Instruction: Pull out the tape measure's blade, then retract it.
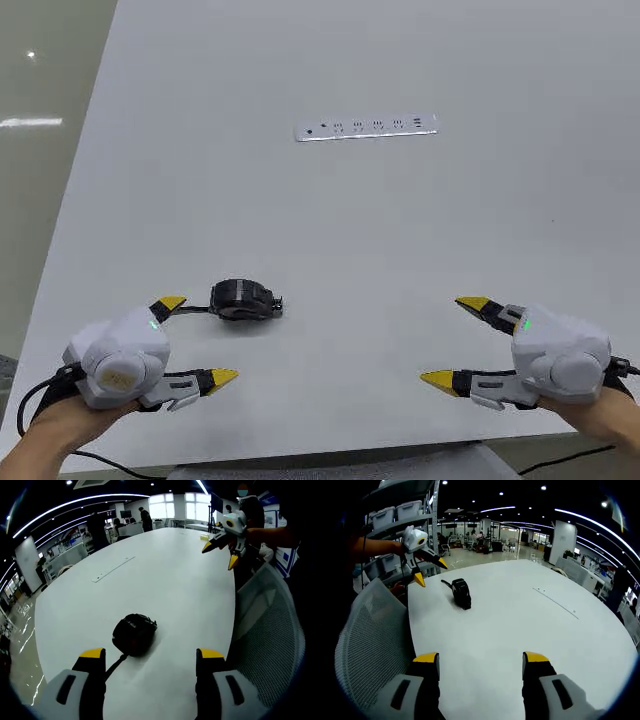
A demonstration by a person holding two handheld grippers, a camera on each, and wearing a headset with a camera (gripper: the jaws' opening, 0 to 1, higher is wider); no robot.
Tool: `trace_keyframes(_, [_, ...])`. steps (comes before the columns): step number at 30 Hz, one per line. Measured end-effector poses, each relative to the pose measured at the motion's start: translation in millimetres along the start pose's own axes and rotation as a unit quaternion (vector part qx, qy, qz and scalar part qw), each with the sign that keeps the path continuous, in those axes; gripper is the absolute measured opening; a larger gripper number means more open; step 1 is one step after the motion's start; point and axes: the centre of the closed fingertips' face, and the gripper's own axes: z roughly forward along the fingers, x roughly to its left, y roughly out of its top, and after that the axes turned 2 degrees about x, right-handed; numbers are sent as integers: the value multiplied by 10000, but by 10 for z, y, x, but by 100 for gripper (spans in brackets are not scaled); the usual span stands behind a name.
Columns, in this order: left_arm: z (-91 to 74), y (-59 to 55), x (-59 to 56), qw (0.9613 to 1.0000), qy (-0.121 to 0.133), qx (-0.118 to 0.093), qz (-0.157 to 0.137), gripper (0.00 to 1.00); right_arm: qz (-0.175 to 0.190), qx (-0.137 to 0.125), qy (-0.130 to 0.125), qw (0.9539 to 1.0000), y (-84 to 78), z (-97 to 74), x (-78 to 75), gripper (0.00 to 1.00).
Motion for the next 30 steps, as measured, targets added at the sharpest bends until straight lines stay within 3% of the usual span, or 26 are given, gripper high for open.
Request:
trace_keyframes(14, [264,-9,169,9980,-239,228,539,60,-281,71,391,9988,104,326,-12,60])
trace_keyframes(30, [525,-36,336,9898,-535,496,1226,50,-652,85,756,9950,249,711,-32,53])
